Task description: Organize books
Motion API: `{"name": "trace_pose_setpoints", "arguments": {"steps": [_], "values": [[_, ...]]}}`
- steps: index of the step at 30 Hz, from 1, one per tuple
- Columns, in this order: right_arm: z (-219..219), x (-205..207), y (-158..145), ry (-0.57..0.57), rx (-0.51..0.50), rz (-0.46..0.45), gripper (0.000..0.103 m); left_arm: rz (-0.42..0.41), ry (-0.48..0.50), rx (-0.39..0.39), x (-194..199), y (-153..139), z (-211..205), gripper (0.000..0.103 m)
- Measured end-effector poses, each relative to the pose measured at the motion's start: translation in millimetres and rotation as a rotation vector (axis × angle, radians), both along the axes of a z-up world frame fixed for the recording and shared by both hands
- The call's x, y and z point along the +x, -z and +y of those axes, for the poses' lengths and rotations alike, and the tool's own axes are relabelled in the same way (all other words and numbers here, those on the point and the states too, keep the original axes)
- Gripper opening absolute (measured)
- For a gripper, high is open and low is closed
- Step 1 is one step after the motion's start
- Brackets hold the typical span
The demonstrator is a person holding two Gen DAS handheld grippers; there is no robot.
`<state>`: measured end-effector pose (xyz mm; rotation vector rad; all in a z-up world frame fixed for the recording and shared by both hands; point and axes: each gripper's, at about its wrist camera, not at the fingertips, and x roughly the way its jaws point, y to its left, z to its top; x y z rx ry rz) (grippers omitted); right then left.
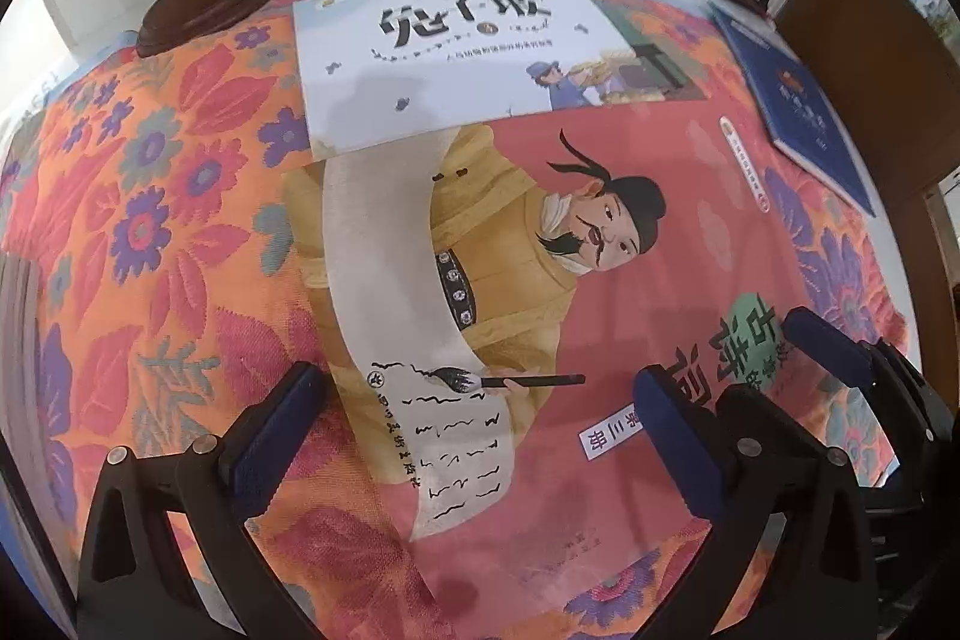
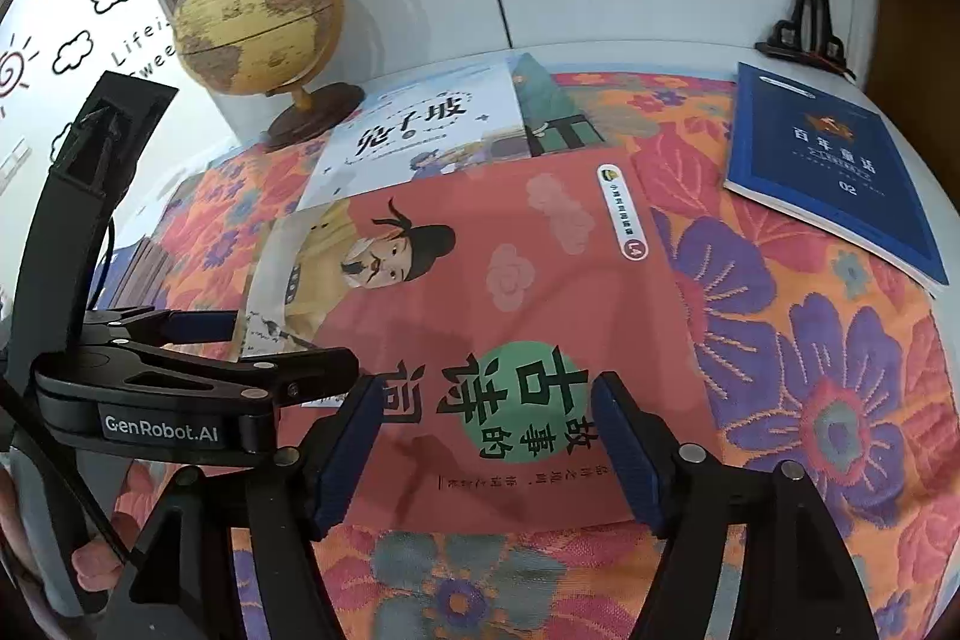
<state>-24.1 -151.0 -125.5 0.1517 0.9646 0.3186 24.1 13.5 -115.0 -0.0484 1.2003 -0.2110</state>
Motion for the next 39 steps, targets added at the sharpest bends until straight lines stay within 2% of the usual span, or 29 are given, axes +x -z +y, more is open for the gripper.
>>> {"name": "trace_pose_setpoints", "arguments": {"steps": [4,6,8,11,39], "values": [[1.5,-0.2,1.3,-0.014,-0.024,-0.009,0.079,-0.069,-0.014,-0.032,-8.8,1.4,6.1,0.102],[1.8,1.3,3.7,0.001,-0.066,-0.012,0.094,-0.130,-0.023,-0.058,-16.6,2.1,10.5,0.102],[3.4,3.7,8.3,0.006,-0.116,-0.015,0.103,-0.178,-0.020,-0.060,-23.7,3.7,12.0,0.102],[8.4,4.0,11.0,0.006,-0.186,-0.041,0.103,-0.212,-0.009,-0.030,-27.9,6.1,9.4,0.103],[6.6,2.3,10.9,0.015,-0.195,-0.067,0.103,-0.244,-0.018,-0.035,-30.8,4.7,8.6,0.102]]}}
